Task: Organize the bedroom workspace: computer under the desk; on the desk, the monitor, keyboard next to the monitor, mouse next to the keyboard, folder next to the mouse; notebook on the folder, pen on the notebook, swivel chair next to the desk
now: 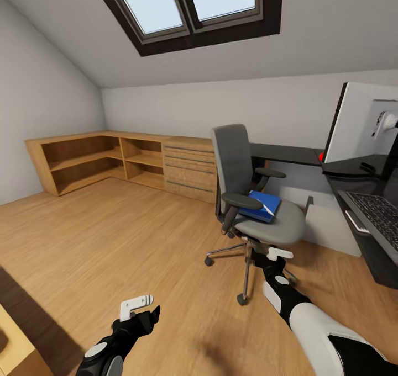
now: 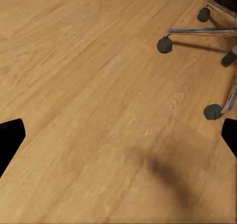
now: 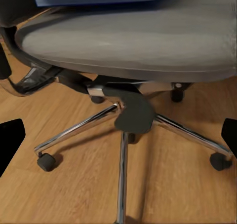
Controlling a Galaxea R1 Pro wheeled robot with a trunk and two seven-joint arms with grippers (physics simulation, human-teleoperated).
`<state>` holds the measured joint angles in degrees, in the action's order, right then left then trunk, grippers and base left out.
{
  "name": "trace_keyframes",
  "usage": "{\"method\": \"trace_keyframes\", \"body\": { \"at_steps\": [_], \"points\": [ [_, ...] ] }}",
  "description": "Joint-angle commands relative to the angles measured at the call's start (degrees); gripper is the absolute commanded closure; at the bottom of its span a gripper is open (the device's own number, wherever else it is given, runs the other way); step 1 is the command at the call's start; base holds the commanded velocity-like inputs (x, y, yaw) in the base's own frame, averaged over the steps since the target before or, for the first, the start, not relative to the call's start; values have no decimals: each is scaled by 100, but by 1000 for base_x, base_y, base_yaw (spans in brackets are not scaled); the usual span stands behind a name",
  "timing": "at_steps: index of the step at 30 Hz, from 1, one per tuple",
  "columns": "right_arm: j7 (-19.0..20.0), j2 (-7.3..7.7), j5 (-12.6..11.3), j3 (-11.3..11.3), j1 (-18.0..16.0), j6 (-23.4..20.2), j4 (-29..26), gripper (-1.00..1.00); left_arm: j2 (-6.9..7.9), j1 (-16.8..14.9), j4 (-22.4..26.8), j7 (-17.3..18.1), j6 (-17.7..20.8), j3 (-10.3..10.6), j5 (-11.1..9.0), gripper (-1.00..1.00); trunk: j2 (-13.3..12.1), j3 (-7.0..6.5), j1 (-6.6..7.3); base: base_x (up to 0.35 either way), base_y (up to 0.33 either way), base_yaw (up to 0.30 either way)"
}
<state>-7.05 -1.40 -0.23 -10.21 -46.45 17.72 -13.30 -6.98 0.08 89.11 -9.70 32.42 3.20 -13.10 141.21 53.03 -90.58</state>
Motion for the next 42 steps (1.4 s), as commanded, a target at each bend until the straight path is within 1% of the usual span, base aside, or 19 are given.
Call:
{"method": "trace_keyframes", "body": {
  "at_steps": [1,32,42],
  "points": [
    [-4,-5,-3,-19,-4,21,5,-100,-1,1,10,-50,19,4,-61,-100,2,-1,1,-1,-1,-208],
    [-3,-1,-2,-24,-4,21,3,-100,-5,1,10,-50,19,5,-65,-100,2,-166,1,0,0,-208],
    [-3,-10,-9,-23,1,51,11,-100,-5,1,11,-45,19,5,-70,-100,2,-177,1,0,0,-42]
  ]
}}
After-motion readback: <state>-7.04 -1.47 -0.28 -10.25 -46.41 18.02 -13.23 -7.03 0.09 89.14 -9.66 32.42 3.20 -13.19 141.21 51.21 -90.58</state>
